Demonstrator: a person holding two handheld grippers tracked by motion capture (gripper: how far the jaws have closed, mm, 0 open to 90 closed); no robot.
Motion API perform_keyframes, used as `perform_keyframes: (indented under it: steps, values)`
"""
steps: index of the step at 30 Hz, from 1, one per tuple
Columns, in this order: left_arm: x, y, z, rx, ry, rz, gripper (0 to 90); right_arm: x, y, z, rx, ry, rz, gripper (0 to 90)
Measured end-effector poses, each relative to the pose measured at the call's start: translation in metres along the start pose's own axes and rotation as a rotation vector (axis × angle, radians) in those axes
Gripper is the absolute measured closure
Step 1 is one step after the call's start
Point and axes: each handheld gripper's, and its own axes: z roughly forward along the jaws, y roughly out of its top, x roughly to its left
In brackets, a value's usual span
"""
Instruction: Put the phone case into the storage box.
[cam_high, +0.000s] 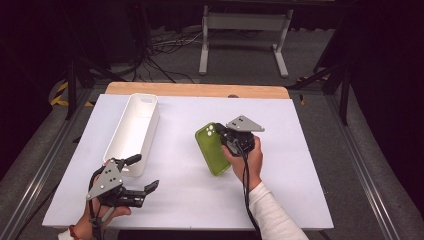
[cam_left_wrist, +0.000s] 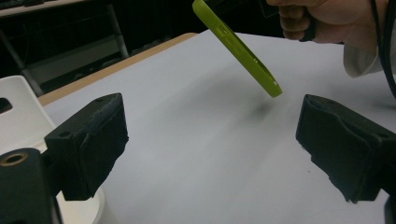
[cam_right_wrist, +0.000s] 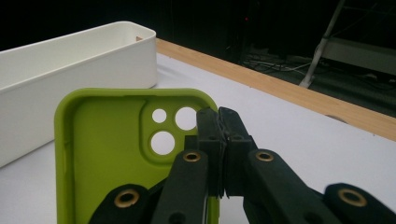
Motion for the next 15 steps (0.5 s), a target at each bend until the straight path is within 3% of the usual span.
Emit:
perform_keyframes:
  steps: [4,9,15]
  values:
    - [-0.001,0.006,0.007,0.003,-0.017,0.002,10.7,0.003,-0.003,-0.004,-0.022,0.012,0.007,89.2]
    - [-0.007,0.015,0.022,-0.009,-0.018,0.015,12.0,0.007,-0.005,-0.010,-0.042,0.016,-0.013,89.2]
    - [-0.011,0.024,0.036,-0.022,-0.038,0.003,12.2,0.014,-0.004,-0.015,-0.057,0.011,-0.039,89.2]
